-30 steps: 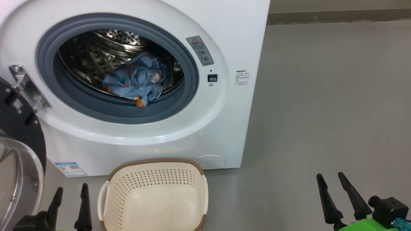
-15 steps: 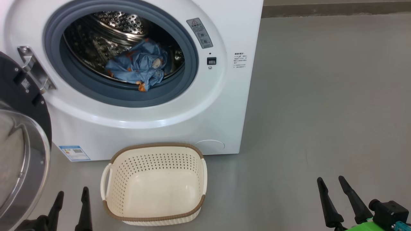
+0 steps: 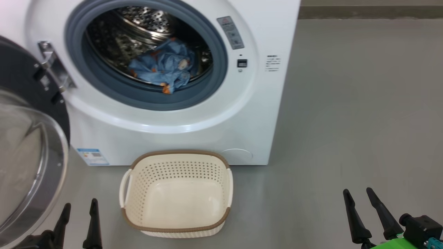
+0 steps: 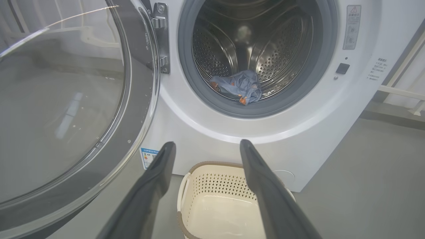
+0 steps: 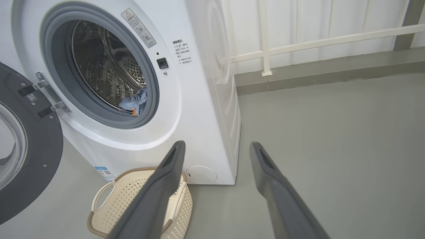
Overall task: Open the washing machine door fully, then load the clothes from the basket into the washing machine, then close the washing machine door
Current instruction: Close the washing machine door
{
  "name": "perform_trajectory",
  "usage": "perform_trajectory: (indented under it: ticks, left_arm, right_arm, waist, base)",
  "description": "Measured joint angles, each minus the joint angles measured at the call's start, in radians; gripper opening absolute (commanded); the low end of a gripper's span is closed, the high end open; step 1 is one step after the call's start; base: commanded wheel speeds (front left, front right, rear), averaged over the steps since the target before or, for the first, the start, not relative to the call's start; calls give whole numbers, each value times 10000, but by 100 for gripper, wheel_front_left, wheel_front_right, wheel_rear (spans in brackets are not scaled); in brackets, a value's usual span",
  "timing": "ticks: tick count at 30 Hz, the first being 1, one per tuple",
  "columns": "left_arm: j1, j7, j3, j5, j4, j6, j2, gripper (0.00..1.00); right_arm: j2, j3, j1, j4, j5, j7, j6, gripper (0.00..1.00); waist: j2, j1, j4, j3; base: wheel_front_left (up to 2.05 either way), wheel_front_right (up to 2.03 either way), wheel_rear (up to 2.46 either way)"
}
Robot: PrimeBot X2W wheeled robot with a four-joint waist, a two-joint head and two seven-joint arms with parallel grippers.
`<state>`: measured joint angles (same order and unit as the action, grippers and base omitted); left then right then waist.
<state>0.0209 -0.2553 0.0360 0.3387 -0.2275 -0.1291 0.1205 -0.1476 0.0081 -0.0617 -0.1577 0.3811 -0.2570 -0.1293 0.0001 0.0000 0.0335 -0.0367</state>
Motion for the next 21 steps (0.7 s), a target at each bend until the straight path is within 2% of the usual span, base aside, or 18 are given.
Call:
perform_trajectory:
  ticks: [8,21]
  left_arm:
    - [8,0,278,0,174,0,-192,100]
    - [248,0,512,-2,268,0,-516,100]
  right_arm:
    - [-94,305,12,-50,0,0,2,100]
    - [-270,842,276,-228,0,0,2,100]
  waist:
    - [0,0,867,-20]
    - [0,0,2727,-68]
  base:
    - [0,0,0]
    - [0,0,0]
